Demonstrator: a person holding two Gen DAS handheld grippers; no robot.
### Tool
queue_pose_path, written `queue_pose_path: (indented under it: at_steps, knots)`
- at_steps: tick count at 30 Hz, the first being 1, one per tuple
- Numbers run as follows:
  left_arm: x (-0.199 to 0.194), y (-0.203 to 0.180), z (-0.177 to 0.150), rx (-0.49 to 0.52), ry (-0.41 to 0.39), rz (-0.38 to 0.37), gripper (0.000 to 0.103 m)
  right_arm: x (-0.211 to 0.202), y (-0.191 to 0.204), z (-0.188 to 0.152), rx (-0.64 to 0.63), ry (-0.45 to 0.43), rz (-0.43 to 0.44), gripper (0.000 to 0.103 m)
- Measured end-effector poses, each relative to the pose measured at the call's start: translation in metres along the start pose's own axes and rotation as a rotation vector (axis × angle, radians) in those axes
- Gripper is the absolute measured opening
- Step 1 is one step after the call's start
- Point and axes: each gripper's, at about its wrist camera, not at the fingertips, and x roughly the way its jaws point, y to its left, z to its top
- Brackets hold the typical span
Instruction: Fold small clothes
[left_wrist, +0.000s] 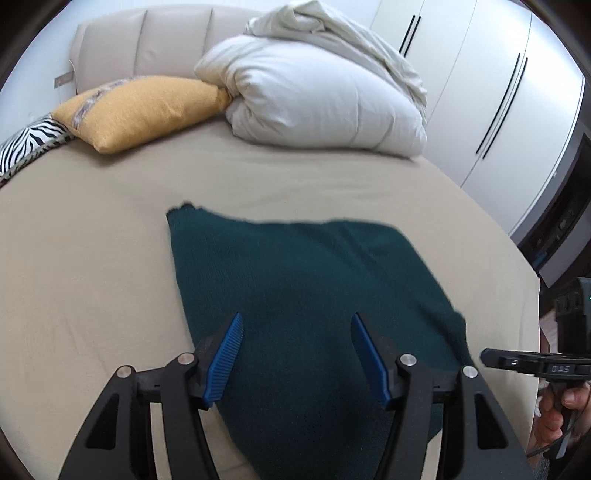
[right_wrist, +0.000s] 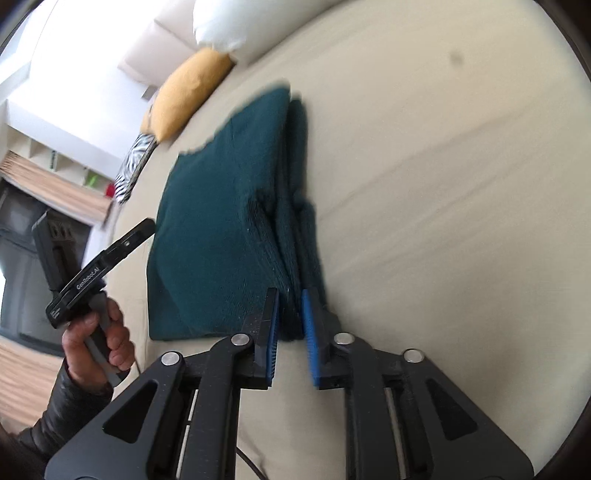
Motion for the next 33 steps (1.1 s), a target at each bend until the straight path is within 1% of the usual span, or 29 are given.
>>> queue_pose_path:
  at_steps: [1, 2, 3, 4, 5, 6, 7, 8, 9, 10, 11, 12, 14, 17, 19, 20, 21, 23, 24, 26, 27, 28, 29, 30, 32, 33]
  knots:
    - [0.002, -0.002, 0.005, 0.0, -0.009, -0.001, 0.064, -0.01, 0.008, 0.005, -0.015, -0.043, -0.003, 0.015]
    - [0.005, -0.004, 0.01, 0.0, -0.012, -0.001, 0.064, -0.016, 0.016, 0.01, -0.027, -0.071, 0.021, 0.015]
    - [0.012, -0.007, 0.015, 0.0, -0.009, -0.001, 0.064, -0.018, 0.029, 0.017, -0.049, -0.087, 0.084, 0.015]
    - [0.021, -0.008, 0.018, -0.003, -0.001, -0.003, 0.064, -0.014, 0.04, 0.022, -0.074, -0.08, 0.139, 0.015]
    - [0.031, -0.007, 0.019, -0.011, 0.02, -0.003, 0.064, -0.009, 0.048, 0.026, -0.094, -0.067, 0.171, 0.015]
    - [0.048, -0.005, 0.018, -0.025, 0.063, 0.012, 0.064, 0.001, 0.059, 0.029, -0.123, -0.047, 0.201, 0.015]
    - [0.059, -0.003, 0.013, -0.019, 0.075, 0.028, 0.064, 0.017, 0.067, 0.033, -0.154, -0.022, 0.218, 0.015]
    - [0.062, -0.003, 0.008, 0.012, 0.058, 0.049, 0.064, 0.036, 0.067, 0.036, -0.157, 0.007, 0.212, 0.015]
    - [0.063, -0.008, 0.001, 0.07, 0.029, 0.073, 0.064, 0.05, 0.063, 0.036, -0.134, 0.028, 0.185, 0.012]
    - [0.063, -0.011, -0.004, 0.101, 0.02, 0.088, 0.064, 0.07, 0.051, 0.035, -0.09, 0.065, 0.136, 0.01]
    - [0.062, -0.013, -0.008, 0.124, 0.009, 0.093, 0.064, 0.082, 0.04, 0.032, -0.068, 0.078, 0.154, 0.003]
    - [0.061, -0.013, -0.009, 0.137, 0.004, 0.089, 0.065, 0.083, 0.028, 0.026, -0.066, 0.035, 0.202, 0.0]
    - [0.061, -0.011, -0.009, 0.138, 0.003, 0.074, 0.065, 0.075, 0.013, 0.016, -0.048, 0.006, 0.217, 0.0]
    - [0.061, -0.009, -0.01, 0.147, -0.001, 0.064, 0.065, 0.059, -0.006, 0.007, 0.019, 0.009, 0.194, 0.0]
    - [0.062, -0.008, -0.009, 0.138, 0.0, 0.059, 0.065, 0.044, -0.003, 0.008, 0.007, 0.014, 0.124, 0.0]
    - [0.061, -0.007, -0.008, 0.13, 0.003, 0.057, 0.065, 0.034, 0.004, 0.013, -0.002, -0.002, 0.099, 0.008]
    - [0.062, -0.007, -0.008, 0.127, 0.007, 0.058, 0.065, 0.027, 0.009, 0.017, -0.006, -0.021, 0.102, 0.008]
    - [0.064, -0.01, -0.006, 0.134, 0.022, 0.069, 0.066, 0.011, 0.02, 0.033, -0.026, -0.078, 0.162, 0.008]
    - [0.065, -0.01, -0.005, 0.131, 0.033, 0.07, 0.066, 0.015, 0.029, 0.046, -0.039, -0.078, 0.187, 0.009]
    - [0.067, -0.009, -0.002, 0.114, 0.054, 0.066, 0.066, 0.036, 0.044, 0.076, -0.072, -0.026, 0.226, 0.012]
    - [0.068, -0.008, 0.0, 0.108, 0.064, 0.064, 0.066, 0.055, 0.05, 0.087, -0.075, 0.01, 0.241, 0.017]
    - [0.069, -0.006, 0.0, 0.102, 0.072, 0.059, 0.066, 0.077, 0.052, 0.097, -0.059, 0.054, 0.235, 0.018]
    - [0.07, -0.004, 0.001, 0.091, 0.084, 0.049, 0.066, 0.095, 0.05, 0.105, -0.036, 0.083, 0.209, 0.017]
    - [0.071, -0.001, 0.002, 0.077, 0.089, 0.036, 0.066, 0.112, 0.043, 0.114, -0.012, 0.096, 0.188, 0.01]
    - [0.071, 0.003, 0.004, 0.055, 0.103, 0.011, 0.066, 0.119, 0.029, 0.127, 0.037, 0.067, 0.219, 0.002]
    - [0.072, 0.003, 0.004, 0.056, 0.108, 0.008, 0.066, 0.117, 0.017, 0.131, 0.088, 0.039, 0.221, 0.002]
